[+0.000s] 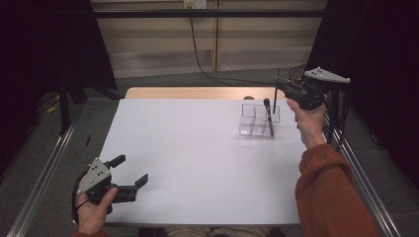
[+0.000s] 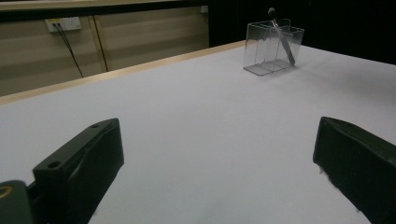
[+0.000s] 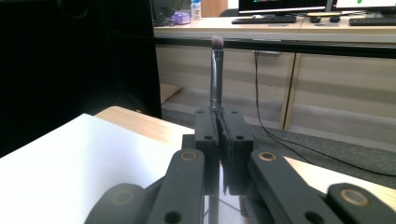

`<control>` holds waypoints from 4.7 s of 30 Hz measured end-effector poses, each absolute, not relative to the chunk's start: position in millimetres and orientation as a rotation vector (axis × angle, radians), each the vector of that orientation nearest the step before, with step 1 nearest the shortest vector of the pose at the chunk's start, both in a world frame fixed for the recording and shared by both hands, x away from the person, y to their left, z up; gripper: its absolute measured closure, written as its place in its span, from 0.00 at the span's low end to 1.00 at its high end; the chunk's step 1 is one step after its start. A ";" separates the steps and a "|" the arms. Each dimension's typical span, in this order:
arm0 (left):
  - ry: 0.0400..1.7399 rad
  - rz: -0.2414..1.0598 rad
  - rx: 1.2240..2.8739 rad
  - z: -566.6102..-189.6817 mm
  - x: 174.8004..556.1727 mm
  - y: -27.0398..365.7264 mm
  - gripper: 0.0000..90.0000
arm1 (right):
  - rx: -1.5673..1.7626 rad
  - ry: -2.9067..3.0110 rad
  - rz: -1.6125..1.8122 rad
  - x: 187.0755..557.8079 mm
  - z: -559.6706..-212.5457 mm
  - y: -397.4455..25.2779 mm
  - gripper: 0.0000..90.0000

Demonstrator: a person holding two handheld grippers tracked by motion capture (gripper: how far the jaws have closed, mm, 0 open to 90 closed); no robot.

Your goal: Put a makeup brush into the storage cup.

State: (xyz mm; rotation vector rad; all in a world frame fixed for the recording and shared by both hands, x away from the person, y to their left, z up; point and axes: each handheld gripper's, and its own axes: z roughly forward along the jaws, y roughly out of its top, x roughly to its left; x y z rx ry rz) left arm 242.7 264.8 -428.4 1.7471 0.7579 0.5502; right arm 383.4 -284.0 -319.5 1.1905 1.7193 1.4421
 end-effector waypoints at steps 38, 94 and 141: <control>0.753 0.550 1.749 -428.1 242.4 264.9 0.02 | 1.248 1.735 1.349 409.3 -351.8 -287.9 0.97; 0.754 0.550 1.750 -428.4 242.8 264.7 0.02 | 1.347 1.772 1.326 408.0 -403.5 -288.4 0.97; 0.768 0.551 1.749 -429.0 247.1 265.0 0.02 | 1.380 1.766 1.410 400.2 -407.7 -296.1 0.24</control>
